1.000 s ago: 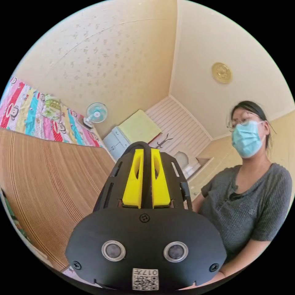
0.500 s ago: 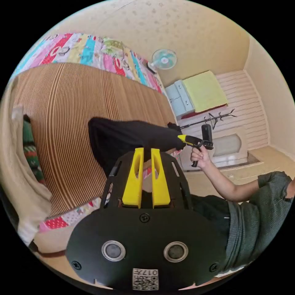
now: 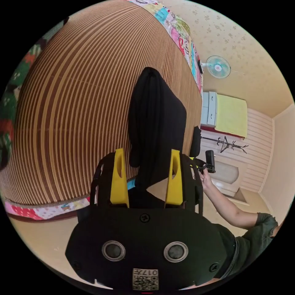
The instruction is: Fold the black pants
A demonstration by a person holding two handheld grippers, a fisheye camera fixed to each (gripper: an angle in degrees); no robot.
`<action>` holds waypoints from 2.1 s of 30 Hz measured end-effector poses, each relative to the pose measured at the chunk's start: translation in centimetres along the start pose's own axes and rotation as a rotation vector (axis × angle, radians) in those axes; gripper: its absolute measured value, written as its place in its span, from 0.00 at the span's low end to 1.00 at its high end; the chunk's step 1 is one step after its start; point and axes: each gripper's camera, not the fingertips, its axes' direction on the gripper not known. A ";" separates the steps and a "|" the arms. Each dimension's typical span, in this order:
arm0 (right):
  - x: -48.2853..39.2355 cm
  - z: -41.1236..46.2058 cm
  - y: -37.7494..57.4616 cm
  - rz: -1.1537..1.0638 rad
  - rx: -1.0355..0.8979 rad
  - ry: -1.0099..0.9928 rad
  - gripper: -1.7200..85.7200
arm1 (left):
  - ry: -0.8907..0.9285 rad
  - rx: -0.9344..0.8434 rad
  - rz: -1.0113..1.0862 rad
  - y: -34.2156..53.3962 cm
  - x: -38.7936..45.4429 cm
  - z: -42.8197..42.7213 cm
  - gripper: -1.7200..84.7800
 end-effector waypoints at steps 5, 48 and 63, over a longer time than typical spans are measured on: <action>-0.2 2.2 -5.3 -0.003 -0.075 -0.036 0.21 | -0.046 -0.136 0.107 -6.1 0.1 3.0 0.22; 21.8 -50.9 -1.6 0.425 0.373 0.414 0.12 | -0.047 -0.709 0.493 -8.9 40.0 40.9 0.08; 24.3 -14.6 4.6 0.851 -0.081 -0.107 0.03 | -0.322 -0.050 -0.787 18.5 -4.4 0.8 0.07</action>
